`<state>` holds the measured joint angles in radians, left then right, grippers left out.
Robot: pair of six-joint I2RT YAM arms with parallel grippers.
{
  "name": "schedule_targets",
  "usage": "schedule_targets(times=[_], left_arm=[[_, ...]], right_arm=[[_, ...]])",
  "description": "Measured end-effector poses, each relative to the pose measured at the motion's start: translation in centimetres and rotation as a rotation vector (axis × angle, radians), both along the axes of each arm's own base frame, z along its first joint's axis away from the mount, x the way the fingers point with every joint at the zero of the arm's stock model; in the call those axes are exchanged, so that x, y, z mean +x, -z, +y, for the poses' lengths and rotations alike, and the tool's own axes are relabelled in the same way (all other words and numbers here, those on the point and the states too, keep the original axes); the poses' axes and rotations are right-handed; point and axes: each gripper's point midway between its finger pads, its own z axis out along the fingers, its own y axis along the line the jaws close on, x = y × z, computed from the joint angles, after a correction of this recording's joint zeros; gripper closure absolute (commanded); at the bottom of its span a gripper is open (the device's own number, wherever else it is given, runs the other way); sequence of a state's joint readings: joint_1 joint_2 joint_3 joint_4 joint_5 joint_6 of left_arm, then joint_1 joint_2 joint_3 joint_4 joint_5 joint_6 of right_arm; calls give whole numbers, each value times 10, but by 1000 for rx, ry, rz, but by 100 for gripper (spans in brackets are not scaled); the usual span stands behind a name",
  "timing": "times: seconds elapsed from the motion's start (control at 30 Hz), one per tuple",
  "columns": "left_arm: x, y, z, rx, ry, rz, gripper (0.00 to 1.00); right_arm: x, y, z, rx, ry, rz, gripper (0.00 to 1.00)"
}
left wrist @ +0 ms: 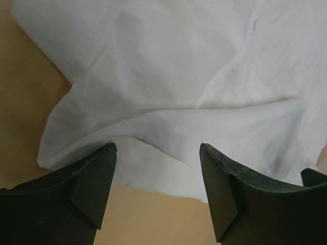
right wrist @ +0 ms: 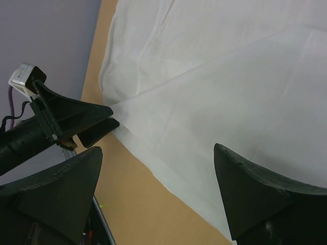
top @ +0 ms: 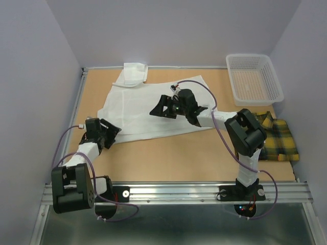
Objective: Fold and stack the long sleeve shirts
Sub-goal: Fold the shirt
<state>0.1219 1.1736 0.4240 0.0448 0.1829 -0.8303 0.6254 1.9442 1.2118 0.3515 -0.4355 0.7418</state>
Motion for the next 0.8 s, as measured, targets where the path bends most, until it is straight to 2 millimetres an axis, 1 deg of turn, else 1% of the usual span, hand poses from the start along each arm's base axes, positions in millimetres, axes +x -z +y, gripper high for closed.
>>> schedule_targets(times=[0.13,0.23,0.3,0.37,0.43,0.47,0.57,0.63,0.67,0.7,0.77,0.8], left_arm=[[-2,1,2,-14,-33,-5,25],[-12,1,4,-9,-62,6,26],[-22,0,7,3,-79,30,26],[-29,-4,10,24,-90,38,26],[-32,-9,11,38,-84,42,26],[-30,-14,12,46,-76,39,26],[-12,-38,7,43,-27,-35,27],[2,-55,1,25,12,-95,31],[9,-63,-4,11,34,-130,33],[14,-67,-8,2,51,-151,39],[23,-72,-16,-22,87,-182,46],[26,-71,-19,-31,100,-188,48]], right_arm=[[-7,14,-4,-18,0,31,6],[-7,14,-4,-16,-1,29,6],[-7,13,-4,-13,-3,25,6],[-7,13,-3,-10,-7,28,6],[-7,12,-2,-2,-9,31,6],[-7,11,0,3,-11,32,6],[-3,12,10,21,-16,40,6],[-1,13,18,37,-20,44,6],[0,13,23,47,-21,49,6],[0,14,27,52,-22,51,6],[1,13,37,73,-20,61,6],[2,14,41,79,-20,65,6]])
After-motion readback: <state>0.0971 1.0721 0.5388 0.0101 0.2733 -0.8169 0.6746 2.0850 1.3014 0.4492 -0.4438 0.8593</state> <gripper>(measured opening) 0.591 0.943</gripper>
